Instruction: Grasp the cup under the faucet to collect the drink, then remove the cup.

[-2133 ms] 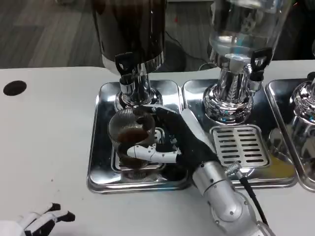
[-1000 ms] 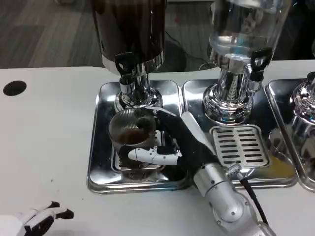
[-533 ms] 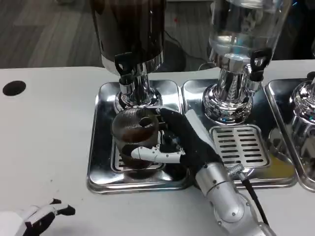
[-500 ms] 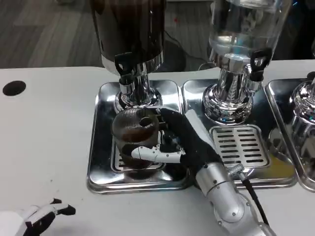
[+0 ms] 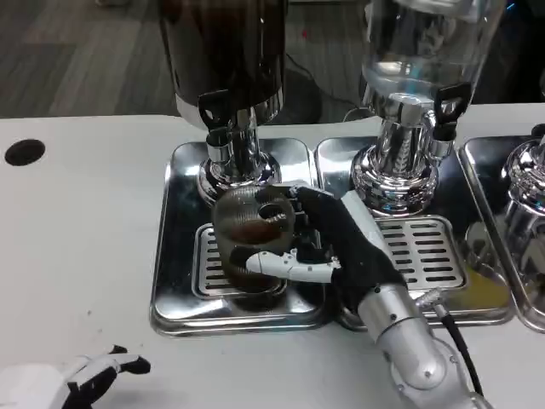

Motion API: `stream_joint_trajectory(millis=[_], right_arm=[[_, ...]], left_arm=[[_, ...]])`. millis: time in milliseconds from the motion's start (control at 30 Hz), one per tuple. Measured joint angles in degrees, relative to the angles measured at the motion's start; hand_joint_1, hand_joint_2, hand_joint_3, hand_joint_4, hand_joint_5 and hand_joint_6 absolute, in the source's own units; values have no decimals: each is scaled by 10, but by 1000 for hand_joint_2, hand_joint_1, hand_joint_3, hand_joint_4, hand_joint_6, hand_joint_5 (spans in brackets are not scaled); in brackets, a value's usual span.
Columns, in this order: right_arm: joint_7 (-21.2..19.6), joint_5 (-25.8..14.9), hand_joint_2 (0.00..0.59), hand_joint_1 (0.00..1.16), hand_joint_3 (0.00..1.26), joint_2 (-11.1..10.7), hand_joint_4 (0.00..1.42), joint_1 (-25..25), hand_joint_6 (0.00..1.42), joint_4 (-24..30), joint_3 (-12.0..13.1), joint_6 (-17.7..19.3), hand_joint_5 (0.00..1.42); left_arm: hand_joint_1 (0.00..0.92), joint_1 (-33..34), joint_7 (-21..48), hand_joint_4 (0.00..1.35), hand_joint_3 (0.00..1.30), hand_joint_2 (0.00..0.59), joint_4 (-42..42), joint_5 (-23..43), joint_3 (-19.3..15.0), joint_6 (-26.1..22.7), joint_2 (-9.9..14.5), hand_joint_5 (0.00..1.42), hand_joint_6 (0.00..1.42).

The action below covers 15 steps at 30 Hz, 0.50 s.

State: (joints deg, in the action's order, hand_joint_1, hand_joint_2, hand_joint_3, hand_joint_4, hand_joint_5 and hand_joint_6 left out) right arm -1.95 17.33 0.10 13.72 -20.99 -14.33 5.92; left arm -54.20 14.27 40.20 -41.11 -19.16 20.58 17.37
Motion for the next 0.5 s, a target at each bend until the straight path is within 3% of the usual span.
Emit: stream_joint_trajectory(millis=[367, 500], right_arm=[[33, -16, 98, 756, 407, -17, 480, -39, 220, 86, 20, -16, 434], [48, -22, 102, 740, 417, -35, 485, -68, 220, 128, 29, -21, 434]], left_arm=[[0, 23, 6, 188, 314, 105, -5, -2, 22, -22, 5, 246, 405], [0, 36, 6, 188, 309, 106, -7, -3, 26, -31, 9, 247, 409]])
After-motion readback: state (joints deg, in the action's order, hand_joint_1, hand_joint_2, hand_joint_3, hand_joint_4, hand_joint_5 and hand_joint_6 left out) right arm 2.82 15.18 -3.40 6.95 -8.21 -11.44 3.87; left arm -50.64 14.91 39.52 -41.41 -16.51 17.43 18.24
